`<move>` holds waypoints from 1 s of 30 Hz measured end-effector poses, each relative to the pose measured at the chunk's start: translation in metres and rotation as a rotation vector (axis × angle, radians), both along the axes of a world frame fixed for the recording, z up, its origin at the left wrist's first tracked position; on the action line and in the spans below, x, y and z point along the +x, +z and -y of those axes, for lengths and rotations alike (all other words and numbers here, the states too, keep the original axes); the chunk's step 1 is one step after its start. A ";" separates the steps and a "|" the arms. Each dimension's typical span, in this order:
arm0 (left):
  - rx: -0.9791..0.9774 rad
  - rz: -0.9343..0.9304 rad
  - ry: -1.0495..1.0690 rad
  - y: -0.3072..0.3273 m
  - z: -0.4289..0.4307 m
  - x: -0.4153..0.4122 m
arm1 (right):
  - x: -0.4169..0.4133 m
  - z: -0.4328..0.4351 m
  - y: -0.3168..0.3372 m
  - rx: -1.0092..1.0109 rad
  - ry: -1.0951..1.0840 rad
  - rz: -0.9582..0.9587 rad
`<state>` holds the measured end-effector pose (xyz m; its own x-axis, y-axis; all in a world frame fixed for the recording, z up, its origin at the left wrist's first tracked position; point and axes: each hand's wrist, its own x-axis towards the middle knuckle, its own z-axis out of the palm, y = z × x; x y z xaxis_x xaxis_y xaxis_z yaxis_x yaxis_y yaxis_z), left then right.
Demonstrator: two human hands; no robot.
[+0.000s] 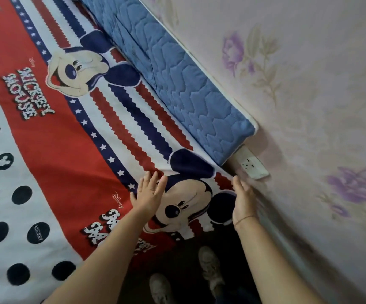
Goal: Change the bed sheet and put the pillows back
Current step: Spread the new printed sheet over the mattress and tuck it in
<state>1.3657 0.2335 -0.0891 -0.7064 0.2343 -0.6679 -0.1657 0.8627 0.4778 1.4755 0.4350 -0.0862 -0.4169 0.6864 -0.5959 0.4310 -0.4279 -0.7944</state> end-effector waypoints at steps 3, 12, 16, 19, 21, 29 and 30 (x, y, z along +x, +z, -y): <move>-0.004 -0.030 -0.014 0.011 -0.001 -0.008 | 0.003 0.013 0.011 -0.116 0.014 0.018; 0.066 -0.195 0.085 0.040 0.027 -0.074 | -0.106 0.067 0.069 -0.050 0.540 -0.111; 0.015 -0.261 0.082 0.023 0.071 -0.126 | -0.188 0.112 0.076 0.069 0.849 -0.163; -0.022 -0.367 0.100 0.005 0.104 -0.173 | -0.240 0.163 0.053 0.329 1.083 -0.188; -0.062 -0.476 0.161 -0.004 0.126 -0.199 | -0.268 0.193 0.031 0.537 1.226 -0.181; -0.305 -0.575 0.425 -0.044 0.200 -0.288 | -0.376 0.247 -0.019 0.920 1.395 -0.014; -0.324 -0.567 0.448 -0.049 0.204 -0.300 | -0.393 0.250 -0.021 0.943 1.404 -0.010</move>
<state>1.0662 0.0295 -0.1380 -0.9404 -0.2976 -0.1643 -0.3367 0.8820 0.3298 1.0828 0.1853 -0.1075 -0.9706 -0.1016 -0.2183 0.0324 0.8434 -0.5363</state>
